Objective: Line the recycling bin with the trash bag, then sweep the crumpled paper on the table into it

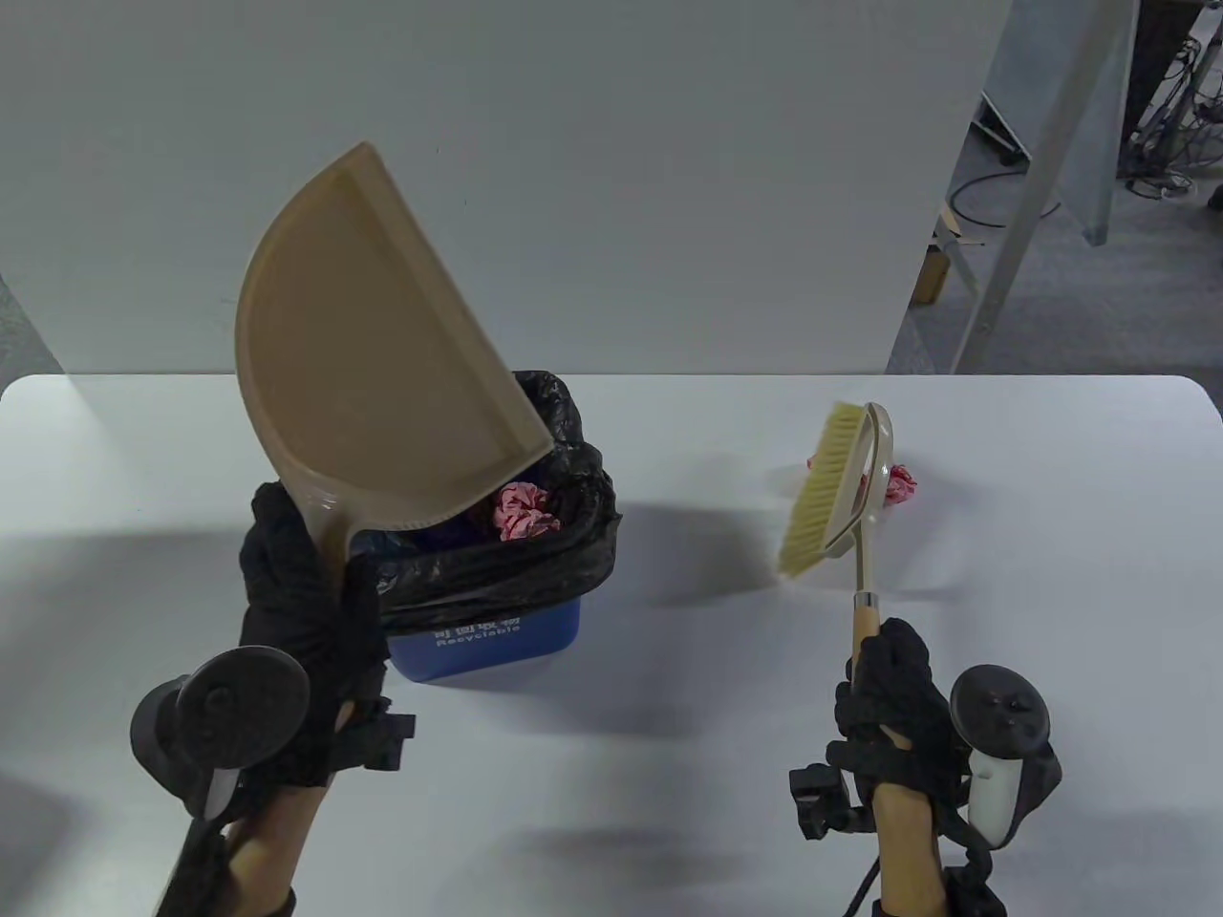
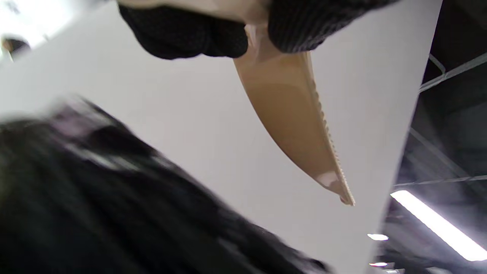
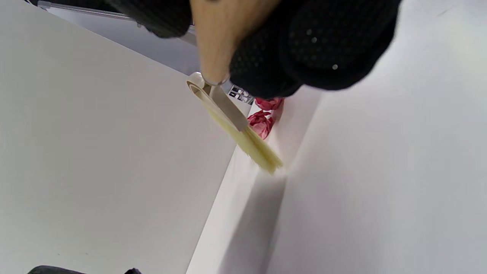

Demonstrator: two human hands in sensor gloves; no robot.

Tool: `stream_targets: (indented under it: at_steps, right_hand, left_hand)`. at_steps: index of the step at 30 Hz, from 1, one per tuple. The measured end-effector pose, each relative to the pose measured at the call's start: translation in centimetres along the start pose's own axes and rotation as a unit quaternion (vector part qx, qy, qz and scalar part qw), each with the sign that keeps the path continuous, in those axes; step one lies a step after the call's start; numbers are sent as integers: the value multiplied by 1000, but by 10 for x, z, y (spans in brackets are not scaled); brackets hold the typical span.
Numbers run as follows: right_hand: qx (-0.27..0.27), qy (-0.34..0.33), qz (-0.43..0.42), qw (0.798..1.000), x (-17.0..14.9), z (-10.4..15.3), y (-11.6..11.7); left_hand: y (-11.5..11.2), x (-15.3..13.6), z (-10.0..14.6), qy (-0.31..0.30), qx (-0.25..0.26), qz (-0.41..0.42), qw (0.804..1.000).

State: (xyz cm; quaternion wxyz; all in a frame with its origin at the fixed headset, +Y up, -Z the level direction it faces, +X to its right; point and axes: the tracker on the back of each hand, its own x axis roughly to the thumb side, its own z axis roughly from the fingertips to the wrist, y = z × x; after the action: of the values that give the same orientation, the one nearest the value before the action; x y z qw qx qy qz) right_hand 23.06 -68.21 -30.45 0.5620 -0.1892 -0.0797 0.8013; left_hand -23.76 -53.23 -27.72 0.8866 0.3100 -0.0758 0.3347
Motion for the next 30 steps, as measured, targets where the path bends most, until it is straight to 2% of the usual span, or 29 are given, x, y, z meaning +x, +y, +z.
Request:
stream_targets:
  at_steps: [2,5,8,10,12,15,17,21,24,30]
  right_hand:
    - [-4,-5,-4,1000,0,0,0]
    - [-14,-13,-14,1000,0,0,-2]
    - [-24,-17,-28,999,-1,0,-5]
    - [-37,-19,-41,998,-2,0,-8]
    - [-50,-21,-43,998,-3,0,-10]
    - [-67,-20,-45,997,-5,0,-13]
    - [-71,-16,-48,996,-6,0,-14]
    - [-77,-12,-44,996,-6,-1,-12]
    - [-81,-16,-38,996,-4,-1,-11]
    - [-91,-29,-12,995,-1,3,-12]
  left_hand:
    - [-14,15,4,-17,-25,46,998]
    - [-47,38,9,-33,-86,130,987]
    - [-85,56,9,-17,-159,190,969]
    - [-114,66,7,19,-215,241,946]
    - [-137,75,6,47,-227,273,934]
    - [-164,85,1,64,-243,259,933]
    - [-180,85,2,81,-255,252,930]
    - [-212,67,14,111,-286,236,922]
    - [-225,53,24,117,-283,209,929]
    - [-240,32,35,160,-307,189,919]
